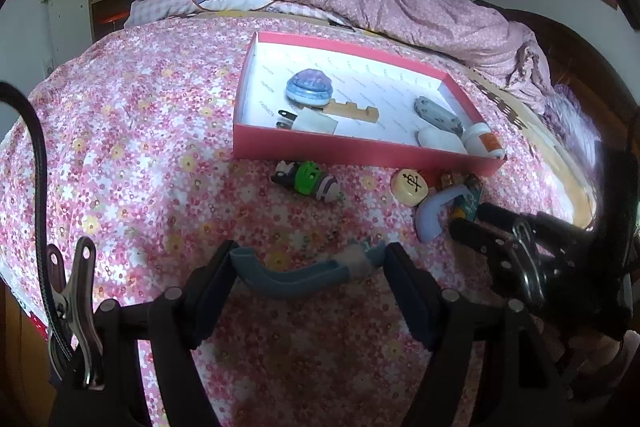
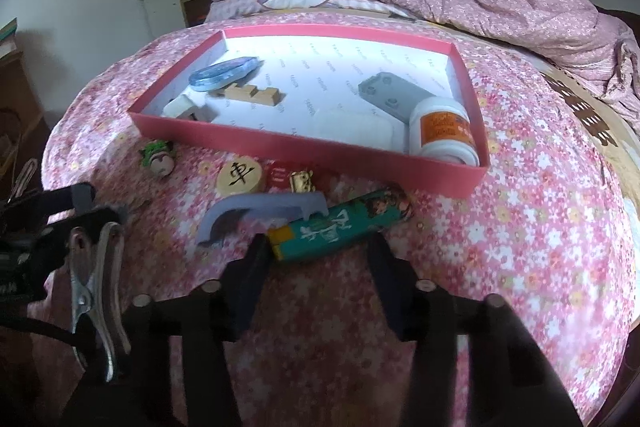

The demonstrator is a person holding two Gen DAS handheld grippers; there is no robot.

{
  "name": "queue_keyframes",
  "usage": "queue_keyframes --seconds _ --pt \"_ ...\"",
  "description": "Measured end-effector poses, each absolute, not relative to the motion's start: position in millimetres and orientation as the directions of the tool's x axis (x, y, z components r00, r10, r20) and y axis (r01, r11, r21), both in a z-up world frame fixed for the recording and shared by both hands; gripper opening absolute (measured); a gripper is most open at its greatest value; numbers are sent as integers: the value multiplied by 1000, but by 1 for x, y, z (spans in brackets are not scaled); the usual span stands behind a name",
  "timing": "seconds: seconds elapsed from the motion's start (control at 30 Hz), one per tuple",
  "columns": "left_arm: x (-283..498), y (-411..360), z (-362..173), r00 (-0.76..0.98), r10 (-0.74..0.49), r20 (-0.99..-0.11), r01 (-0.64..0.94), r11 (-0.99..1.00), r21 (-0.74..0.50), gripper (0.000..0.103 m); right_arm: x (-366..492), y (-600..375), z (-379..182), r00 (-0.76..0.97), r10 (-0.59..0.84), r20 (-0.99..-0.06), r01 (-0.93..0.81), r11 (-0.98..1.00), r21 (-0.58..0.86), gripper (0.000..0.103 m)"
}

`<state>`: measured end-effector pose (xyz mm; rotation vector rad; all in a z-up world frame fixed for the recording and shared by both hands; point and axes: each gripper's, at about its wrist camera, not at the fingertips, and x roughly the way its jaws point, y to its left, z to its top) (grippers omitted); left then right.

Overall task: Organize rigid objects
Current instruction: 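Grasp the green lighter with the right gripper while the left holds the blue strip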

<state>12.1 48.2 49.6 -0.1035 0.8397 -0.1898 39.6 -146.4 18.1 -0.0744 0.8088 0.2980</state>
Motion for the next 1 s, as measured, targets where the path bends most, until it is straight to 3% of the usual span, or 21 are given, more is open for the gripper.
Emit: queue_keyframes --seconds 0.13,0.33,0.67,0.87,1.0 --pt "10 46 52 657 -203 -726 133 979 -154 78 30 -150 18 649 231 -725 -292 955 43 36" --pt "10 43 53 659 -207 -723 142 978 -152 78 23 -176 17 639 178 -748 -214 976 50 36" --pt "11 40 54 657 -223 -720 154 975 -161 78 27 -188 35 656 233 -717 -163 972 167 36" --pt "7 40 58 663 -230 -712 163 973 -163 78 47 -193 20 634 165 -755 -58 984 166 36" --pt "8 38 61 663 -243 -708 172 970 -171 78 45 -192 18 647 153 -747 -88 988 127 36"
